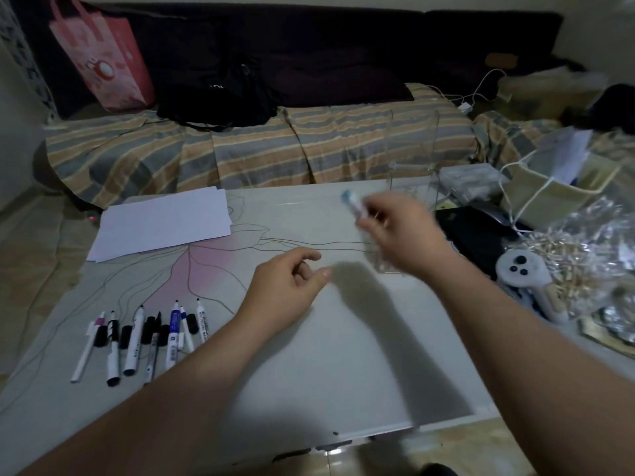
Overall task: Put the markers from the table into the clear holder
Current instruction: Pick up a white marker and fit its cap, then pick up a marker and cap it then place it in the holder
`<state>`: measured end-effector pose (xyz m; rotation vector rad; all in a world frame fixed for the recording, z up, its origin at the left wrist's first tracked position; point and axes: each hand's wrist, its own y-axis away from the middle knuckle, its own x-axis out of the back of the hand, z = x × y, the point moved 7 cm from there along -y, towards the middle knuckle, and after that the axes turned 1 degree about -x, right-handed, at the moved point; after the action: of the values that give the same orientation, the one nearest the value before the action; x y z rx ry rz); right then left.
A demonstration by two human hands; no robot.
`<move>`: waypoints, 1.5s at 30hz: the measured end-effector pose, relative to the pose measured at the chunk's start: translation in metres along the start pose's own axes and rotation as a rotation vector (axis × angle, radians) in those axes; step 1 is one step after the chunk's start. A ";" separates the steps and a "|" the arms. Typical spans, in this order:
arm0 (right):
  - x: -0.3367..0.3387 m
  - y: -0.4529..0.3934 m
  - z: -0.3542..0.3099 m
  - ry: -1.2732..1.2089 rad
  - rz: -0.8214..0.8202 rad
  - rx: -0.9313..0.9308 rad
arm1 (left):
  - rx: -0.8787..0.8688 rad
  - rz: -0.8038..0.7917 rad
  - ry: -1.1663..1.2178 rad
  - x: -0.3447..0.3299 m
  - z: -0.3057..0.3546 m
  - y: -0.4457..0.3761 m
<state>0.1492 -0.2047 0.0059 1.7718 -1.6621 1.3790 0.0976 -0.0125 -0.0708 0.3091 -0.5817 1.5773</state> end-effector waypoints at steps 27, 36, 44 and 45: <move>-0.002 0.018 0.054 0.294 0.371 -0.065 | -0.170 -0.288 -0.374 -0.025 -0.001 0.005; -0.171 0.056 -0.096 0.075 -0.436 0.289 | 0.248 0.020 -0.496 0.120 -0.098 0.007; -0.247 0.074 -0.153 0.129 -0.651 0.324 | 0.411 -0.039 -0.702 0.151 -0.141 0.033; -0.251 0.074 -0.152 0.150 -0.655 0.307 | 0.412 -0.054 -0.709 0.149 -0.143 0.034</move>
<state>0.0612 0.0379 -0.1520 2.0536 -0.7044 1.4348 0.0702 0.1893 -0.1168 1.2145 -0.7695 1.5095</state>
